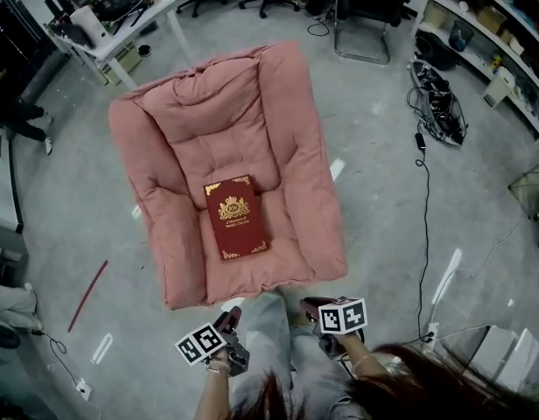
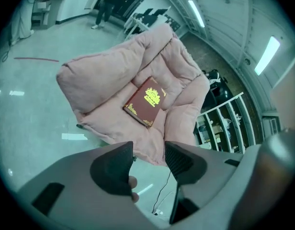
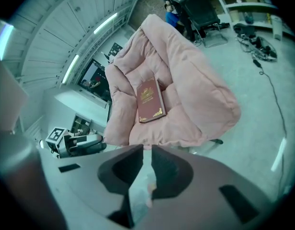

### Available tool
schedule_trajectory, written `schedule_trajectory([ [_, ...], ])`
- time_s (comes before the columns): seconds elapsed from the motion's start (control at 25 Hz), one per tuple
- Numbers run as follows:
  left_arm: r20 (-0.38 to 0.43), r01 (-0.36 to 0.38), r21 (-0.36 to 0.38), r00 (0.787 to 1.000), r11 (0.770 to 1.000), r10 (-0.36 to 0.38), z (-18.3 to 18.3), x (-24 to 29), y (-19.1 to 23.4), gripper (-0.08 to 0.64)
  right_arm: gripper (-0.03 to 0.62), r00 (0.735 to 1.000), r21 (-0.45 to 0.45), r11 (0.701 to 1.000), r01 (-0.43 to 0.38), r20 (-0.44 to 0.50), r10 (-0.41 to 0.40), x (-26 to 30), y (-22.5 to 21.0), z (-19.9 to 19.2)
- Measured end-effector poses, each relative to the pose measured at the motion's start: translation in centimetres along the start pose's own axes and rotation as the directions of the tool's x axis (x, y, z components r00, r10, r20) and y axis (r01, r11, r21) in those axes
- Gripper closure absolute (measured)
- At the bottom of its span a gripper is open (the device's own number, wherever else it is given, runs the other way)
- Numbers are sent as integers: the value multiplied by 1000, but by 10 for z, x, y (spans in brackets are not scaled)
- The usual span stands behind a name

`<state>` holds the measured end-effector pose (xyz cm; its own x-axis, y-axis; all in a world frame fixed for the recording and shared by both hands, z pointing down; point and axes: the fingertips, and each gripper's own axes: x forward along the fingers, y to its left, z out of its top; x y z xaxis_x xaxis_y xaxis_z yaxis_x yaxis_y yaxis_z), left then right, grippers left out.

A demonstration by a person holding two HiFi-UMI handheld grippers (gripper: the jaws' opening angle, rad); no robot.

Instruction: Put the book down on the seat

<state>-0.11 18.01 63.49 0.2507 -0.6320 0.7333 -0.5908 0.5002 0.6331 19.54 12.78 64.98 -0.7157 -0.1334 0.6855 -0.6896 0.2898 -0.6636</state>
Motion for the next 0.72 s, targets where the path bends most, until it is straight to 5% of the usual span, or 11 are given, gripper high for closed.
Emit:
schedule_trajectory([
  [0.36, 106, 89, 131, 989, 987, -103, 19, -66, -68, 365, 543, 993, -4, 1000, -28, 116, 29, -60, 19, 13],
  [0.72, 116, 199, 239, 966, 950, -231, 13, -122, -124, 400, 571, 969, -11, 999, -45, 242, 46, -113, 45, 33],
])
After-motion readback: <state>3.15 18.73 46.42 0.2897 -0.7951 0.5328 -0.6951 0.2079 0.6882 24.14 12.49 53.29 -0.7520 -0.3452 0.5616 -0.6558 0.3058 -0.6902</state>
